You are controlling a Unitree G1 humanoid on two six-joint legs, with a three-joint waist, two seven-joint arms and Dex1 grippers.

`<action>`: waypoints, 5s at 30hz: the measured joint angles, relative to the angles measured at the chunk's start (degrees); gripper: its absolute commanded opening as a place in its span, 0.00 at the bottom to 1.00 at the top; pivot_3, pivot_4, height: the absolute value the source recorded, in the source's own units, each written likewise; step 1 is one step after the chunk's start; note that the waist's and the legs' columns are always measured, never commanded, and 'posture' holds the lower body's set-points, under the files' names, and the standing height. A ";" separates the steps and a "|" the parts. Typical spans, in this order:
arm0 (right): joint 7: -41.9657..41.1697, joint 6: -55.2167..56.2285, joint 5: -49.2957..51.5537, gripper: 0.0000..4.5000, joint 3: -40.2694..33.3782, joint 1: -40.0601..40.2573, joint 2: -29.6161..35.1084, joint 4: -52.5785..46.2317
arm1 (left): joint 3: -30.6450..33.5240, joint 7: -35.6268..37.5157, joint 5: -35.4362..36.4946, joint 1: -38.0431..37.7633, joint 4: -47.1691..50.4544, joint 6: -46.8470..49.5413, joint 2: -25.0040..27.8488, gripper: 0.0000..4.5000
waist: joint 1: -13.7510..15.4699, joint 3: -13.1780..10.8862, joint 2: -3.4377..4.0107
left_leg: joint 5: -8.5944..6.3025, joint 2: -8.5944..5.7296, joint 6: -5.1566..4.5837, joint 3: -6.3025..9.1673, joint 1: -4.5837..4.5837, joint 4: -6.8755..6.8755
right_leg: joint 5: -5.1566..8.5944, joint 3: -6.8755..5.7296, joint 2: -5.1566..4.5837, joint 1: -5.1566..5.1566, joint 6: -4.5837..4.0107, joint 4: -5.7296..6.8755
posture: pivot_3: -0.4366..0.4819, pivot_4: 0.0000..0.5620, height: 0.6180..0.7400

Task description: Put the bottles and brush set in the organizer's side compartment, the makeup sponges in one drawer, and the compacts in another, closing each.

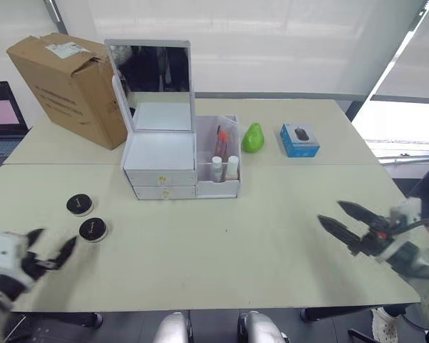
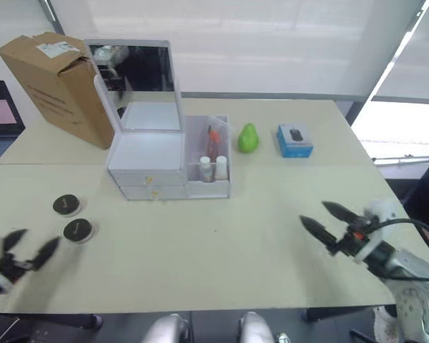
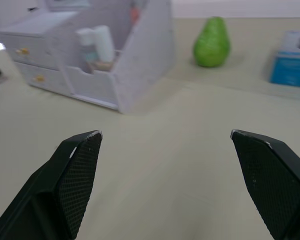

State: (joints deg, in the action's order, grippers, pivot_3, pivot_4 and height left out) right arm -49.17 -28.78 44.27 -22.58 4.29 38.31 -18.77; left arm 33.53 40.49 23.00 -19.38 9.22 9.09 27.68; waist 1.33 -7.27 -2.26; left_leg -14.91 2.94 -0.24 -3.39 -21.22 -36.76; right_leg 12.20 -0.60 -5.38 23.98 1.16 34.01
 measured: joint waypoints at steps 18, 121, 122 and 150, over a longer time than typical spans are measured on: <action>4.15 -10.91 1.98 1.00 22.48 -30.98 -5.56 -3.92 | -32.43 -32.67 -27.98 10.11 7.72 -10.22 -23.78 0.98 | 0.52 0.23 -0.34 | 0.08 -0.17 -0.15 0.40 0.02 -0.17 | -0.07 -0.04 0.24 -0.34 -0.04 -0.04 | 0.48 0.27 1.00; -2.95 -7.48 -5.97 1.00 11.17 -11.46 2.72 -0.50 | -3.66 -3.01 7.69 -13.18 6.40 -8.43 12.39 0.99 | 0.07 -0.15 0.14 | -0.17 -0.07 0.28 0.23 -0.11 -0.09 | 0.07 -0.35 -0.04 0.25 -0.08 -0.11 | 0.48 0.27 1.00; -3.06 -6.23 -6.43 1.00 9.93 -9.16 2.75 -0.46 | -1.64 -0.41 8.64 -12.67 3.75 -7.40 14.76 0.99 | 0.14 -0.15 0.13 | -0.17 -0.06 0.29 0.22 -0.09 -0.09 | 0.07 -0.35 -0.03 0.24 -0.08 -0.12 | 0.48 0.27 1.00; -3.46 -0.11 -4.15 1.00 1.87 1.77 1.71 -1.95 | 7.76 10.54 7.23 -5.89 -8.31 0.07 9.81 0.99 | -0.68 -0.17 0.13 | -0.63 0.75 1.05 -0.36 0.26 0.16 | 0.14 -0.32 0.10 0.29 -0.10 -0.23 | 0.48 0.27 1.00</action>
State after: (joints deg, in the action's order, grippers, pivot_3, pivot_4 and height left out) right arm -52.63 -28.89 40.13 -20.70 6.06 40.02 -20.72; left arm 41.29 51.03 30.23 -25.26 0.91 9.17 37.49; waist 0.65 -7.44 -2.13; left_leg -15.54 3.69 0.80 -3.74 -20.96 -36.60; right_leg 12.34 -0.93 -5.28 24.26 1.06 33.78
